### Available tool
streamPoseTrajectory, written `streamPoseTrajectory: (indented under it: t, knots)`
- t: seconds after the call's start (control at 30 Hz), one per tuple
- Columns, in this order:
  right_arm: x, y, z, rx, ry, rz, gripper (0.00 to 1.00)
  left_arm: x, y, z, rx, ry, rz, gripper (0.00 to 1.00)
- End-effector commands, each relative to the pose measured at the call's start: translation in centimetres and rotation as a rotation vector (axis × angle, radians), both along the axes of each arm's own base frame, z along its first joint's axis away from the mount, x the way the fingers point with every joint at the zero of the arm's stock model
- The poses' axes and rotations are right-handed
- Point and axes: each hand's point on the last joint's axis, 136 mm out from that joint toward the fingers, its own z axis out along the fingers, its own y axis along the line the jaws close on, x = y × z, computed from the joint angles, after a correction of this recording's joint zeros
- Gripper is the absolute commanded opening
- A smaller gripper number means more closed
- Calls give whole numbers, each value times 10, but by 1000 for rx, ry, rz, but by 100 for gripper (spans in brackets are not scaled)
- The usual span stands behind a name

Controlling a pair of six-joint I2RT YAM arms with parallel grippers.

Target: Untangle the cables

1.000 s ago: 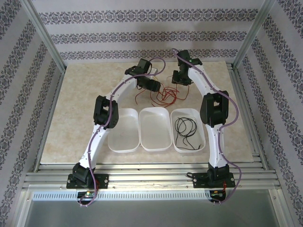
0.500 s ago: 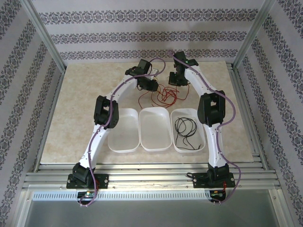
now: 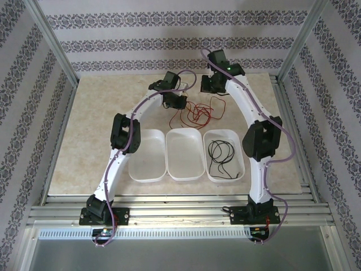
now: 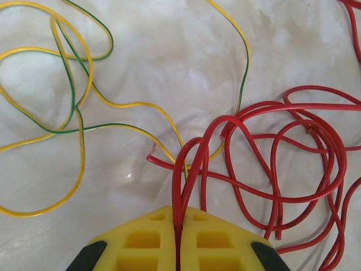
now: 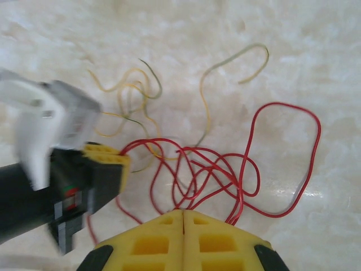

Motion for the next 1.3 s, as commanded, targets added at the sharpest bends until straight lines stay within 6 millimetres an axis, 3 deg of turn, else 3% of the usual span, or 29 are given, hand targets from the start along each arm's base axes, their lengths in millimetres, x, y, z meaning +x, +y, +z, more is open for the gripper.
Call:
streamPoseTrajectory:
  t: [0.0, 0.07, 0.13, 0.43, 0.63, 0.8, 1.03, 1.27]
  knots:
    - [-10, -4, 29, -35, -62, 6, 0, 8, 6, 32, -18, -61, 30, 0]
    - [-12, -6, 34, -44, -77, -3, 0, 7, 4, 32, -25, -59, 26, 0]
    - [-10, -14, 27, -60, -65, -25, 7, 7, 3, 34, -34, -61, 24, 0]
    - [3, -31, -59, -34, 125, -80, 29, 6, 1, 47, -58, -89, 15, 0]
    - [16, -40, -98, -82, 197, -101, 38, 4, 1, 48, -57, -85, 12, 0]
    - [24, -43, -124, -83, 243, -109, 38, 3, 2, 50, -63, -89, 14, 0]
    - [35, -30, -139, -27, 264, -85, 38, 3, 1, 50, -68, -87, 16, 0]
    - [37, -29, -148, -19, 284, -80, 14, 3, 1, 53, -67, -91, 17, 0]
